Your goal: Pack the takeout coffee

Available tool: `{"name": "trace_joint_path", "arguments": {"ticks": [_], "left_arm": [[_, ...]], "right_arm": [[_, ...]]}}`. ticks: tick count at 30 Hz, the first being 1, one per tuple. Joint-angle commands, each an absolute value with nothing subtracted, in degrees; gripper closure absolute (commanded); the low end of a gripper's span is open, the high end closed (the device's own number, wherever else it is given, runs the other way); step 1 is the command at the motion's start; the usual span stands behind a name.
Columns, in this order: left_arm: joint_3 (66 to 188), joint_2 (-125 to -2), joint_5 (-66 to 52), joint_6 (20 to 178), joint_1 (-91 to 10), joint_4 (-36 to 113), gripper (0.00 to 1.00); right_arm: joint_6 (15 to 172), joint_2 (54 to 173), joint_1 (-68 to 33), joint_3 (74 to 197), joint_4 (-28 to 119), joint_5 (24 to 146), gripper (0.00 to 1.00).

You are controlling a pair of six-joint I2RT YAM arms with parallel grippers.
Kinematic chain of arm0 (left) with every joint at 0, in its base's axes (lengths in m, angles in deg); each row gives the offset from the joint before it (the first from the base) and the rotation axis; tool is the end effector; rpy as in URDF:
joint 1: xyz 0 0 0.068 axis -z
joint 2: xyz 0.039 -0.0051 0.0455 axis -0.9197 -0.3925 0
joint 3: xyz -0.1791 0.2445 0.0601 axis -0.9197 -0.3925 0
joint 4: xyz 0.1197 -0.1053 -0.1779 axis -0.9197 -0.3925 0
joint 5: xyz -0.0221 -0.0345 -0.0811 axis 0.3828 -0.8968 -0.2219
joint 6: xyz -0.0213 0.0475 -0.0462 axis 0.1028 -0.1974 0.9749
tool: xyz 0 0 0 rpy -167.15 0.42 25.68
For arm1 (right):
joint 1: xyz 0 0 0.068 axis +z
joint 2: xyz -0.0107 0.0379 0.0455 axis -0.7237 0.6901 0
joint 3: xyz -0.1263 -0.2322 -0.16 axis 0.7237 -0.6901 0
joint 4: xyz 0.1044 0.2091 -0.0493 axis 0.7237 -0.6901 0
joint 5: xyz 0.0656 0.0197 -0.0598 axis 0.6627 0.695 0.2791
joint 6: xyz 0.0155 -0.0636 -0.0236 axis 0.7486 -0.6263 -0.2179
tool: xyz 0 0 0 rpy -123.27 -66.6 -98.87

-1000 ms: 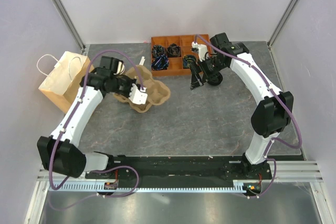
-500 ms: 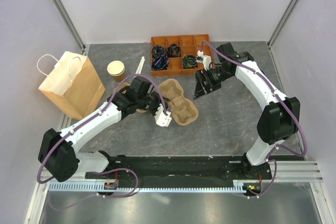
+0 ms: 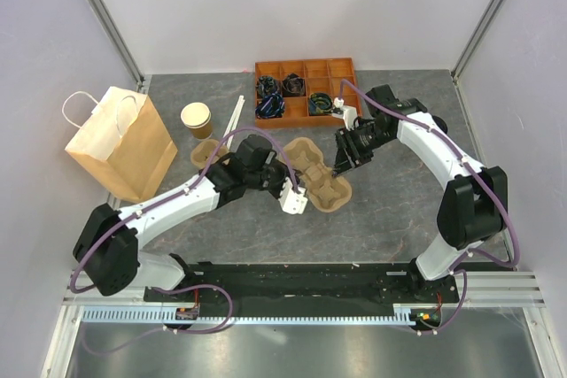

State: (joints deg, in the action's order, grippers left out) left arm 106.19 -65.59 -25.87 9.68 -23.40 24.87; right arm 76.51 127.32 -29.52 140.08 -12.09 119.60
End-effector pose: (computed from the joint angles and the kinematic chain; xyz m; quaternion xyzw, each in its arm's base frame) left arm 0.1831 -0.2089 0.2901 0.8106 0.3369 -0.0711 0.4736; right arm 0.2854 0.1264 0.3040 -0.2675 0.8832 0.3676 0.1156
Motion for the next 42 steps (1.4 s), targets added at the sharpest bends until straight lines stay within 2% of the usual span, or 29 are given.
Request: {"name": "trace_joint_path", "arguments": {"ticks": [1,5,8,10,12,13,15,20,23,29,30,32,38,42], "left_arm": [[109.22,-67.06,-24.95,17.17,-23.21,29.19,0.98],[110.45,-66.98,-25.3,20.17,-23.21,28.84,0.97],[110.89,-66.36,-25.3,22.02,-23.21,27.27,0.91],[111.16,-65.49,-24.87,24.39,-23.21,26.3,0.68],[111.94,-64.87,-23.2,27.98,-23.29,25.77,0.5],[112.47,-64.34,-22.67,28.87,-23.38,23.51,0.46],[114.75,-63.73,-21.36,32.54,-23.38,21.04,0.26],[120.28,-59.42,-23.45,41.08,-25.57,10.15,0.21],[124.67,-56.79,-25.03,53.78,-29.26,6.36,0.2],[143.65,-55.11,-23.73,72.44,-46.56,-4.34,0.19],[146.03,-54.85,-22.85,73.17,-51.89,-6.21,0.18],[150.61,-53.54,-19.0,71.79,-56.15,-12.25,0.15],[147.2,-49.05,-1.33,69.4,-65.81,-19.66,0.12],[144.73,-49.83,-1.3,66.07,-77.23,-20.2,0.11]], "right_arm": [[74.69,124.63,-29.84,139.44,-10.98,119.34,0.61],[74.25,124.54,-30.1,139.17,-11.5,118.72,0.79],[74.07,124.54,-30.89,139.35,-11.86,118.63,0.99],[73.98,124.37,-32.21,139.44,-11.68,119.07,1.0],[73.89,124.1,-33.78,139.79,-11.68,119.42,1.0],[73.81,123.93,-34.32,139.88,-11.77,119.69,1.0],[73.28,123.84,-35.63,140.23,-12.2,119.86,1.0],[65.84,124.36,-37.57,140.76,-17.9,118.56,1.0],[63.35,124.02,-39.24,139.27,-19.24,116.53,1.0],[62.91,122.87,-41.7,137.59,-18.89,116.35,1.0],[63.17,122.7,-41.7,137.68,-18.89,116.44,1.0],[63.35,122.17,-41.7,138.03,-18.71,116.26,1.0],[64.4,120.85,-42.58,139.52,-18.71,116.17,1.0],[65.02,120.76,-42.93,140.49,-18.71,117.05,1.0]]}}
